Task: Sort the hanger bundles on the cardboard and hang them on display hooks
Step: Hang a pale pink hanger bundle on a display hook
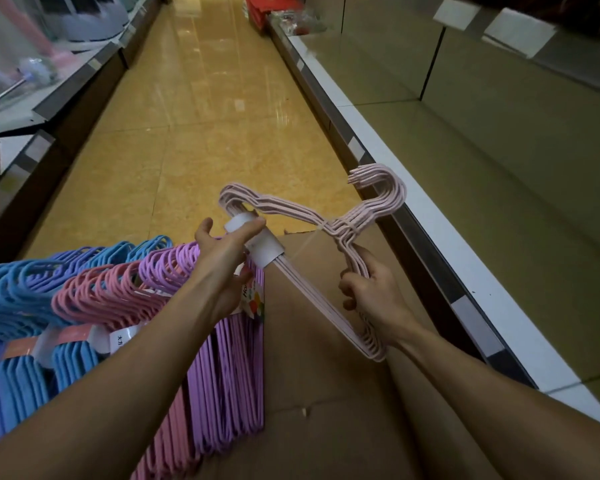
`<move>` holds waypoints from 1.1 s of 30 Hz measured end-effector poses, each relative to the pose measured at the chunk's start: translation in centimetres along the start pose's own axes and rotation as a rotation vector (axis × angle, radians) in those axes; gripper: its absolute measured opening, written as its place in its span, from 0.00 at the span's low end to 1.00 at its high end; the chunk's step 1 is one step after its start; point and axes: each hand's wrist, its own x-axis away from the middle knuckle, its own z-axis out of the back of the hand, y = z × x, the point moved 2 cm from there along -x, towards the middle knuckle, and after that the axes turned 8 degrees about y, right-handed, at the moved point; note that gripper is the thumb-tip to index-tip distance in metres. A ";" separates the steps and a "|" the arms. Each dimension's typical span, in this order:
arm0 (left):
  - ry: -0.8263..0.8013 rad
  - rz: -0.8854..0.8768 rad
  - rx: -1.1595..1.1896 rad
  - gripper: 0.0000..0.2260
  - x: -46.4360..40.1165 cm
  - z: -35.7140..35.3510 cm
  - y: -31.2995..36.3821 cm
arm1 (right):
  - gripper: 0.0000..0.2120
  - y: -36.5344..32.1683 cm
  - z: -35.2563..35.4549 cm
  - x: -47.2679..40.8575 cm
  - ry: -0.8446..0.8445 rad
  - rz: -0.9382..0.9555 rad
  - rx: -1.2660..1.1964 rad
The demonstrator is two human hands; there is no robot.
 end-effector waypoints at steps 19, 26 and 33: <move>0.084 0.135 0.264 0.06 8.3 3.8 6.7 | 0.18 -10.5 0.2 7.3 -0.136 -0.067 0.039; 0.127 0.128 0.292 0.05 18.1 5.2 19.6 | 0.18 -25.2 2.4 12.2 -0.172 -0.027 0.082; 0.094 0.107 0.382 0.11 27.2 6.1 35.7 | 0.16 -42.7 5.3 15.8 -0.194 0.040 0.079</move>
